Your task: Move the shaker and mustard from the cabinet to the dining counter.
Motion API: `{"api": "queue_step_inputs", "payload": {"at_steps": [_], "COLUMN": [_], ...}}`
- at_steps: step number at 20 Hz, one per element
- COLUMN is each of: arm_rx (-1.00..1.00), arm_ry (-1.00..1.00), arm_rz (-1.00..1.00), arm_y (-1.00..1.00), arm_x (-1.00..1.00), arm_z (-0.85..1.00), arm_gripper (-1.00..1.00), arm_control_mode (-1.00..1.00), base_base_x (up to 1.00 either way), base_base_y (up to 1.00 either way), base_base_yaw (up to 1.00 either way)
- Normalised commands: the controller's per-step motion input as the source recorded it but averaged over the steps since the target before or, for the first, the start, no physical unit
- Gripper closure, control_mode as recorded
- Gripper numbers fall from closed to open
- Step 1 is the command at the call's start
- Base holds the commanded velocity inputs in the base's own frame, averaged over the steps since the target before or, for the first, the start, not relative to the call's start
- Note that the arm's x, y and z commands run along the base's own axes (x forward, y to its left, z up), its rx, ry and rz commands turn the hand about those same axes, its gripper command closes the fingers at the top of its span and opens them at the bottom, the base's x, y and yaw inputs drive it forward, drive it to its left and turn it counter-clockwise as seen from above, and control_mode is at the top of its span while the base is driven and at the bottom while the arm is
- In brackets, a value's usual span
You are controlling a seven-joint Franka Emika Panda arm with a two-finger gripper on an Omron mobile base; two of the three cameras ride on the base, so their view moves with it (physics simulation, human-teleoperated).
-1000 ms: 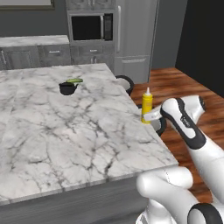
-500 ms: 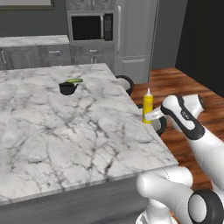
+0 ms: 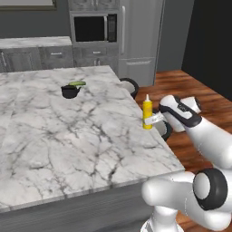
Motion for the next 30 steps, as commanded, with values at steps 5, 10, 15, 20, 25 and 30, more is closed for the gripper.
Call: {"api": "queue_step_inputs", "payload": {"at_steps": [5,10,15,20,25,30], "arm_rx": [0.00,0.00,0.00,0.00,0.00,0.00], "arm_ry": [0.00,-0.03,-0.05,-0.09,-0.11,-0.05], "arm_rz": [0.10,0.15,0.15,0.11,0.07,0.05], "arm_y": [0.00,0.00,0.00,0.00,0.00,0.00], "arm_x": [0.26,0.22,0.07,0.00,0.00,0.01], "arm_z": [-0.31,-0.39,-0.20,-0.13,-0.08,-0.11], "arm_gripper": [1.00,1.00,1.00,1.00,1.00,1.00], "arm_control_mode": [-1.00,-1.00,-1.00,-1.00,-1.00,-1.00], "base_base_x": [0.00,0.00,0.00,0.00,0.00,0.00], "base_base_y": [0.00,0.00,0.00,0.00,0.00,0.00], "base_base_yaw": [0.00,0.00,0.00,0.00,0.00,0.00]}}
